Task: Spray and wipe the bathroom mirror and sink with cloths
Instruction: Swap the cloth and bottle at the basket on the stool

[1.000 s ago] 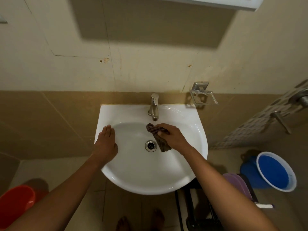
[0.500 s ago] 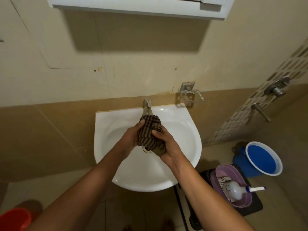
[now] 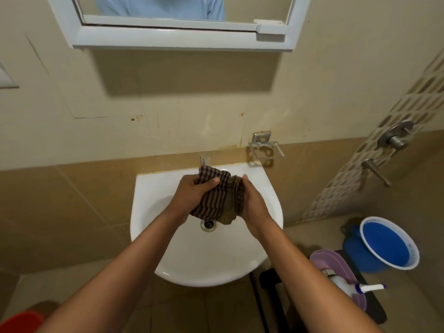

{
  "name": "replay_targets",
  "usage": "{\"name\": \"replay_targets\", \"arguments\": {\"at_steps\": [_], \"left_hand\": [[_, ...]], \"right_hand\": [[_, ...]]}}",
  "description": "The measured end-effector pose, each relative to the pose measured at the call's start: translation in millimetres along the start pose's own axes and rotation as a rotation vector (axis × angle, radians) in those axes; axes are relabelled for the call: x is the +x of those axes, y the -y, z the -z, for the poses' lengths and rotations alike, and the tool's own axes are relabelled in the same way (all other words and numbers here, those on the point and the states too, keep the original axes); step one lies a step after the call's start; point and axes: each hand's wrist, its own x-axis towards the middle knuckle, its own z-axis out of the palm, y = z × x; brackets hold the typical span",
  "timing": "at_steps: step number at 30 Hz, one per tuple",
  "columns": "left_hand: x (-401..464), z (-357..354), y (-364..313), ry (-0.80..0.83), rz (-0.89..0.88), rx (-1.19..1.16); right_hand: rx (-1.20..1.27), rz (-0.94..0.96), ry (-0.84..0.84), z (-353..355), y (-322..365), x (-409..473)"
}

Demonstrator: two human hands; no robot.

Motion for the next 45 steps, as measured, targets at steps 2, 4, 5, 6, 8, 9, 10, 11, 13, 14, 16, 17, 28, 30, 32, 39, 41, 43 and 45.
{"name": "replay_targets", "arguments": {"at_steps": [2, 4, 5, 6, 8, 9, 10, 11, 13, 14, 16, 17, 28, 30, 32, 39, 41, 43, 45], "left_hand": [[0.9, -18.3, -4.2, -0.035, -0.034, 0.089], [1.2, -36.6, -6.2, -0.032, -0.024, 0.138], [1.5, -46.5, -6.6, -0.011, -0.005, 0.139], [2.0, -55.7, -6.3, 0.022, 0.024, 0.115], [3.0, -75.6, -5.8, 0.104, 0.1, 0.045], [3.4, -82.9, -5.3, 0.148, 0.136, 0.022], [4.2, -93.6, -4.5, 0.19, 0.159, 0.013], [5.6, -104.4, -2.8, 0.225, 0.17, 0.01], [6.5, -131.0, -0.4, 0.265, 0.162, 0.017], [6.4, -143.0, 0.3, 0.264, 0.152, 0.017], [7.8, -173.1, 2.6, 0.252, 0.138, 0.009], [8.9, -188.7, 4.5, 0.25, 0.136, -0.001], [31.3, -316.8, 18.9, 0.641, 0.216, 0.048], [36.5, -340.7, 20.5, 0.68, 0.222, 0.055], [43.1, -366.1, 26.6, 0.711, 0.238, 0.083], [54.1, -447.3, 57.0, 0.728, 0.089, 0.286], [51.0, -464.1, 58.6, 0.796, 0.027, 0.332], [42.4, -477.9, 63.9, 0.91, 0.02, 0.337], [31.7, -486.9, 69.4, 1.014, 0.031, 0.346]], "right_hand": [[0.003, -0.013, 0.074, 16.3, 0.5, -5.1], [-0.119, 0.04, 0.087, 32.7, 1.5, -9.2], [-0.164, 0.055, 0.061, 43.3, 2.0, -9.9], [-0.175, 0.059, 0.034, 54.8, 2.1, -9.4], [-0.115, 0.028, -0.015, 81.8, 4.8, -10.5], [-0.059, 0.003, -0.038, 93.7, 6.8, -11.9], [0.002, -0.019, -0.056, 109.2, 8.9, -14.2], [0.056, -0.038, -0.069, 124.1, 11.1, -17.5], [0.116, -0.063, -0.099, 156.5, 13.1, -25.0], [0.122, -0.073, -0.12, 169.8, 12.8, -28.0], [0.136, -0.073, -0.151, 198.8, 10.6, -35.9], [0.139, -0.064, -0.156, 212.1, 9.6, -40.9], [0.139, 0.078, -0.355, 341.2, -4.1, -83.7], [0.165, 0.098, -0.398, 361.5, -7.5, -91.0], [0.153, 0.101, -0.496, 379.0, -10.1, -98.0], [-0.055, 0.052, -0.83, 402.7, -29.8, -94.0], [0.116, 0.012, -0.803, 400.6, -30.4, -87.1], [0.365, -0.071, -0.758, 399.9, -30.1, -79.4], [0.535, -0.098, -0.796, 402.6, -32.4, -72.6]]}}
